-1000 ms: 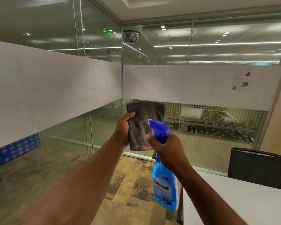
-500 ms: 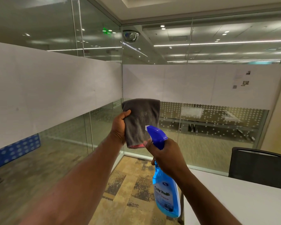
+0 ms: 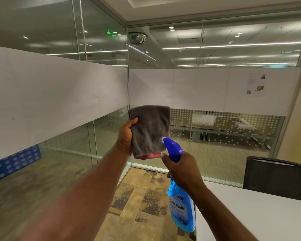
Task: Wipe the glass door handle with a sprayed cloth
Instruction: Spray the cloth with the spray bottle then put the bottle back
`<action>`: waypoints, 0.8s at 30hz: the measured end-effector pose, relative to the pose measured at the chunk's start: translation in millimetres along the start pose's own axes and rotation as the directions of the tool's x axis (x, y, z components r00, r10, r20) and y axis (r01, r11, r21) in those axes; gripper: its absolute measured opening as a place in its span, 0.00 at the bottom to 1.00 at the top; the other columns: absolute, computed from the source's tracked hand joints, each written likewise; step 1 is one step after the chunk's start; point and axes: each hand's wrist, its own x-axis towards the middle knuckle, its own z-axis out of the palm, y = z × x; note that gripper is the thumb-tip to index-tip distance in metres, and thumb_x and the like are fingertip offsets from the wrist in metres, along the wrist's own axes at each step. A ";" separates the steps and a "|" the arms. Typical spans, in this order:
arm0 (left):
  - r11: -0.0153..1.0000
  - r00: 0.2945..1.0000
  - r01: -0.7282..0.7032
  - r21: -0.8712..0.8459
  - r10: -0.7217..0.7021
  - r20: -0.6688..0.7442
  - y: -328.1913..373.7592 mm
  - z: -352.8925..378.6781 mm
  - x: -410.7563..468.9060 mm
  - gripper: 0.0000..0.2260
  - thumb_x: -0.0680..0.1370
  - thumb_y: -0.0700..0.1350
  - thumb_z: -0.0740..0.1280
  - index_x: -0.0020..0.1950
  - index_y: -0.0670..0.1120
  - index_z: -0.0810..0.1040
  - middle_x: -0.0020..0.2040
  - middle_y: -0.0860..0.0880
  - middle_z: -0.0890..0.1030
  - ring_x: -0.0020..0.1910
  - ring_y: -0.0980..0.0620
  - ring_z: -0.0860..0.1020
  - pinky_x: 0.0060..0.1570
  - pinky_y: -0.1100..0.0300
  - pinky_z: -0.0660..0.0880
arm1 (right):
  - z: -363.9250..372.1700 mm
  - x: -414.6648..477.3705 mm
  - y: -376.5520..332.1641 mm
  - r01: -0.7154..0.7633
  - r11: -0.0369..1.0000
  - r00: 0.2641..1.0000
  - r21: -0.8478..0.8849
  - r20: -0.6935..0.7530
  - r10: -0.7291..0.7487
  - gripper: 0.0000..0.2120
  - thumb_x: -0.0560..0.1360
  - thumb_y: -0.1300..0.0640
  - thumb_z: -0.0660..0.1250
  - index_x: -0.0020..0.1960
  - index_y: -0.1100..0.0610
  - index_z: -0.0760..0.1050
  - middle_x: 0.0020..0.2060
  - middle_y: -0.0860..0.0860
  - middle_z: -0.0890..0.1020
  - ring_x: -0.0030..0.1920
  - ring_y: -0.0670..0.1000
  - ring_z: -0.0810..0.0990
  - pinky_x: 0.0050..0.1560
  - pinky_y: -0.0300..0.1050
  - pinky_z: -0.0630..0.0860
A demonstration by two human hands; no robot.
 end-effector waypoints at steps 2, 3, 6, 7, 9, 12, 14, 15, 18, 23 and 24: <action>1.000 1.000 -0.004 0.015 0.004 -0.006 -1.0 1.8 0.5 0.14 0.82 0.47 0.65 0.63 0.40 0.76 0.55 0.42 0.83 0.50 0.42 0.82 0.48 0.49 0.80 | -4.5 2.5 0.3 0.019 0.999 0.999 0.028 -0.026 -0.018 0.11 0.79 0.49 0.70 0.42 0.52 0.73 0.30 0.50 0.81 0.25 0.39 0.79 0.28 0.28 0.72; 1.000 1.000 -0.002 0.024 0.002 -0.009 -2.0 2.6 1.0 0.15 0.82 0.47 0.65 0.64 0.39 0.76 0.55 0.42 0.83 0.49 0.42 0.82 0.47 0.50 0.80 | -7.3 3.9 -1.2 0.033 0.999 0.999 0.041 -0.037 -0.031 0.11 0.79 0.49 0.70 0.42 0.52 0.73 0.30 0.50 0.81 0.25 0.40 0.79 0.28 0.28 0.72; 0.999 1.000 0.030 0.039 -0.030 -0.011 -8.3 4.0 1.4 0.19 0.81 0.48 0.66 0.66 0.37 0.76 0.56 0.40 0.83 0.50 0.41 0.83 0.47 0.49 0.80 | -14.8 9.2 -8.2 0.055 0.997 0.998 0.045 -0.046 -0.053 0.11 0.79 0.48 0.70 0.43 0.53 0.75 0.32 0.52 0.82 0.26 0.41 0.80 0.29 0.28 0.72; 0.998 0.999 0.043 0.041 -0.042 -0.009 -11.2 4.8 1.3 0.19 0.80 0.48 0.67 0.66 0.37 0.76 0.57 0.39 0.83 0.49 0.40 0.83 0.48 0.49 0.80 | -16.8 11.0 -11.2 0.058 0.997 0.997 0.050 -0.048 -0.056 0.11 0.79 0.48 0.70 0.43 0.54 0.75 0.32 0.52 0.82 0.26 0.41 0.80 0.28 0.29 0.72; 0.997 0.998 0.069 0.041 -0.069 -0.002 -17.5 6.7 0.4 0.17 0.80 0.47 0.67 0.64 0.37 0.77 0.55 0.39 0.84 0.48 0.41 0.83 0.47 0.49 0.80 | -19.4 14.3 -16.7 0.066 0.997 0.997 0.047 -0.048 -0.063 0.13 0.78 0.47 0.70 0.42 0.54 0.75 0.30 0.51 0.82 0.26 0.42 0.80 0.29 0.31 0.74; 0.994 0.993 0.110 0.026 -0.111 0.036 -23.2 10.9 -4.0 0.13 0.80 0.46 0.66 0.59 0.38 0.79 0.50 0.39 0.85 0.44 0.42 0.84 0.45 0.51 0.80 | -18.0 17.6 -20.7 0.069 0.997 0.996 -0.016 -0.053 -0.070 0.16 0.77 0.43 0.69 0.40 0.54 0.75 0.31 0.55 0.82 0.32 0.51 0.84 0.37 0.46 0.81; 0.992 0.991 0.124 0.025 -0.125 0.051 -26.0 11.5 -5.4 0.12 0.80 0.46 0.66 0.58 0.38 0.79 0.49 0.40 0.85 0.44 0.43 0.84 0.45 0.51 0.80 | -15.6 17.8 -20.8 0.064 0.997 0.996 -0.041 -0.055 -0.066 0.17 0.77 0.42 0.69 0.39 0.54 0.75 0.32 0.56 0.83 0.35 0.57 0.84 0.41 0.53 0.82; 0.992 0.991 0.126 0.031 -0.127 0.049 -26.8 11.1 -5.6 0.13 0.80 0.46 0.67 0.59 0.38 0.79 0.49 0.40 0.85 0.44 0.43 0.84 0.46 0.51 0.80 | -14.6 17.3 -20.2 0.061 0.997 0.996 -0.044 -0.055 -0.063 0.17 0.77 0.42 0.69 0.39 0.54 0.75 0.32 0.57 0.83 0.35 0.58 0.84 0.41 0.53 0.82; 0.992 0.993 0.117 0.051 -0.118 0.029 -28.2 9.8 -5.1 0.18 0.79 0.47 0.68 0.64 0.37 0.77 0.52 0.39 0.85 0.46 0.42 0.84 0.47 0.50 0.80 | -14.3 16.8 -15.8 0.044 0.998 0.998 -0.038 -0.051 -0.046 0.16 0.78 0.44 0.69 0.39 0.54 0.75 0.32 0.56 0.83 0.33 0.55 0.84 0.38 0.47 0.81; 0.994 0.996 0.092 0.054 -0.093 0.015 -26.0 8.6 -2.6 0.20 0.79 0.47 0.68 0.66 0.37 0.76 0.55 0.38 0.83 0.49 0.40 0.82 0.48 0.48 0.80 | -21.0 20.9 -4.4 0.017 1.000 0.998 0.006 -0.062 -0.017 0.12 0.79 0.46 0.70 0.42 0.52 0.74 0.30 0.49 0.81 0.26 0.42 0.80 0.28 0.30 0.73; 0.995 0.996 0.086 0.053 -0.087 0.015 -25.3 8.1 -1.5 0.19 0.79 0.46 0.67 0.66 0.36 0.75 0.55 0.39 0.83 0.49 0.40 0.82 0.48 0.48 0.80 | -22.7 22.2 -1.3 0.012 1.000 0.997 0.008 -0.073 -0.011 0.12 0.79 0.46 0.70 0.43 0.53 0.74 0.31 0.49 0.81 0.26 0.41 0.80 0.28 0.30 0.73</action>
